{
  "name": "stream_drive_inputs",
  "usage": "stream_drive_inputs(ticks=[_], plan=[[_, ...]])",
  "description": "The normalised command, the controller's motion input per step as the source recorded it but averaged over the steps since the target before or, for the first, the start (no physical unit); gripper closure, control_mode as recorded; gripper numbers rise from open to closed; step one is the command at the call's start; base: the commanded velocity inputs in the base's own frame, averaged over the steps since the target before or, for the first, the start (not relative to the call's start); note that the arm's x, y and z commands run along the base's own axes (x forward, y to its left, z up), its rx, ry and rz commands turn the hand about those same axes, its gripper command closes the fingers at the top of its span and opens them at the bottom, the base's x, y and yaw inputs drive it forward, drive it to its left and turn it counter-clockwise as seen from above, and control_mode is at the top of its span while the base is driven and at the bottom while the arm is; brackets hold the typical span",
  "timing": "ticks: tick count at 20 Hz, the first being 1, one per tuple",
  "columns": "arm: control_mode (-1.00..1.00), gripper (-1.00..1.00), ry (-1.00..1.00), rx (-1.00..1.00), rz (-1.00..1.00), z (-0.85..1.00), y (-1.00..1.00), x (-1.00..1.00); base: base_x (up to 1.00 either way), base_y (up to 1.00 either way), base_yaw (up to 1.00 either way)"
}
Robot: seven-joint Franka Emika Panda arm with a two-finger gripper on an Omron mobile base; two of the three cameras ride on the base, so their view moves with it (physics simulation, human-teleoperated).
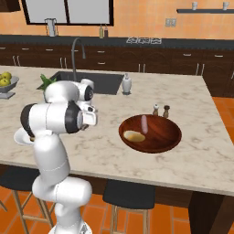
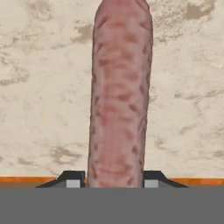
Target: Place one bun and one sausage from the bowl on each plate.
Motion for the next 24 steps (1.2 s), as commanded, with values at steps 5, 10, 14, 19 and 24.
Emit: stream_drive_inputs(ticks=[5, 10, 14, 19, 24], plan=[[-1.0, 1.0, 0.13, 0.0, 0.01, -0.18, 1.0, 0.0, 0.0, 0.0, 0.0], [-1.0, 1.0, -0.05, -0.04, 0.0, -0.12, 0.92, -0.07, 0.0, 0.0, 0.0], [-1.0, 1.0, -0.29, -0.01, 0.0, 0.0, 0.67, -0.39, 0.0, 0.0, 0.0], [-1.0, 1.0, -0.23, 0.0, 0.0, -0.02, 0.7, -0.06, 0.0, 0.0, 0.0], [-1.0, 1.0, -0.23, 0.0, 0.0, -0.09, 0.55, 0.0, 0.0, 0.0, 0.0]])
